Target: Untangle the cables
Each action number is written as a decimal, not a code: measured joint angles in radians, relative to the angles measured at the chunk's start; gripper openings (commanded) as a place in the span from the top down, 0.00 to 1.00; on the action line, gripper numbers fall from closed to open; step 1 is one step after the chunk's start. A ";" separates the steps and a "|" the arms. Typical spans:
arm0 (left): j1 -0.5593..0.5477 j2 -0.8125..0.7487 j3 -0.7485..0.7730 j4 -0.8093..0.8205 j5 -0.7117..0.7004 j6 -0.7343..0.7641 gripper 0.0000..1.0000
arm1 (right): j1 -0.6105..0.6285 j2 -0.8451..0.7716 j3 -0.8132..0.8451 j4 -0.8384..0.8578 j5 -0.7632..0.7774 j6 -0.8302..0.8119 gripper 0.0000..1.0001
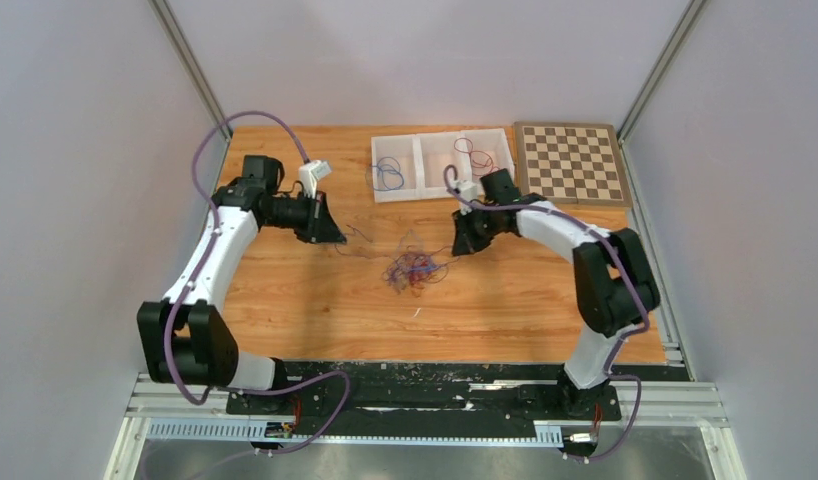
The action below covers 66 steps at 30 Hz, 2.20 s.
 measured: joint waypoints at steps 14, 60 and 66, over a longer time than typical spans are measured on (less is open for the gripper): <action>0.248 -0.150 0.326 0.035 -0.009 -0.131 1.00 | -0.437 -0.231 -0.175 -0.090 0.316 -0.369 1.00; 0.288 0.017 0.737 0.670 0.136 -0.650 1.00 | -0.674 -0.280 -0.089 -0.327 -0.031 -0.584 1.00; 0.027 0.195 0.912 0.746 0.075 -0.661 1.00 | -0.648 -0.287 0.007 -0.348 -0.108 -0.483 1.00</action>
